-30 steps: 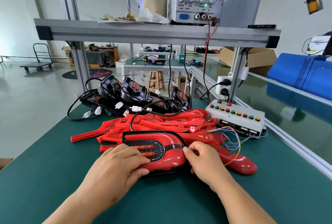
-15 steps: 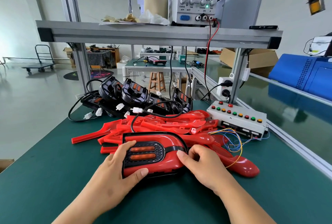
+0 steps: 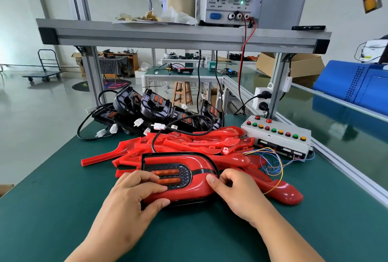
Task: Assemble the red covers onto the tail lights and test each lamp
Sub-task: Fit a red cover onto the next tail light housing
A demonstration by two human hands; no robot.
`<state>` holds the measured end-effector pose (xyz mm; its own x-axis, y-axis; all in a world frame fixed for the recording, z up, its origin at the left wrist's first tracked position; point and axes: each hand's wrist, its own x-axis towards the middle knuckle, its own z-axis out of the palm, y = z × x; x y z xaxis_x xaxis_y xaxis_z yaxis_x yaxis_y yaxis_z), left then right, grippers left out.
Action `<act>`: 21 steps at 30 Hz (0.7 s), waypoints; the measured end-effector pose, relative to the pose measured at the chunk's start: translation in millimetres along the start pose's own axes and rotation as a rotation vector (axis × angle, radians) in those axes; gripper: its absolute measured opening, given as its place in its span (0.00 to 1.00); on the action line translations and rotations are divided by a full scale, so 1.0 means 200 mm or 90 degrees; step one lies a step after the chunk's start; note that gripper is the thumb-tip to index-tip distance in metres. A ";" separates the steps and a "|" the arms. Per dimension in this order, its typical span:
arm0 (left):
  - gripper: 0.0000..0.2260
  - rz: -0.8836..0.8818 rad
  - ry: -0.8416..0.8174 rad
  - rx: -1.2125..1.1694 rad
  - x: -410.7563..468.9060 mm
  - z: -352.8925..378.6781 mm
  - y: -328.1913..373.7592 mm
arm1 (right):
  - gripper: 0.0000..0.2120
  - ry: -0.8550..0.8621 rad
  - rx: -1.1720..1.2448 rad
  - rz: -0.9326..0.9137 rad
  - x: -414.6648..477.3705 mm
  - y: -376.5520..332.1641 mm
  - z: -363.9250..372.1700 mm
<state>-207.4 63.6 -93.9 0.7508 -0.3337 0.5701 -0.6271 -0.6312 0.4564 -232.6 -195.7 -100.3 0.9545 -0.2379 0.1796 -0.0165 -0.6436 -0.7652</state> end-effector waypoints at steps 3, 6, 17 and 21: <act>0.11 -0.018 -0.016 -0.003 0.00 0.01 0.00 | 0.22 0.003 -0.006 0.001 0.00 0.00 0.00; 0.08 -0.012 -0.010 -0.015 0.00 0.00 0.00 | 0.23 0.002 -0.005 0.011 -0.01 -0.01 0.00; 0.23 -0.401 -0.214 -0.343 0.05 -0.07 -0.02 | 0.24 -0.012 0.058 0.098 -0.01 -0.04 -0.01; 0.28 -0.434 -0.220 -0.554 0.07 -0.08 0.00 | 0.18 -0.085 0.173 0.110 -0.02 -0.05 -0.02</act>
<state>-200.6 70.5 -74.6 0.9202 -0.3687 -0.1315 0.1001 -0.1029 0.9896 -237.2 -190.7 -90.0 0.9752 -0.2182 -0.0360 -0.1189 -0.3800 -0.9173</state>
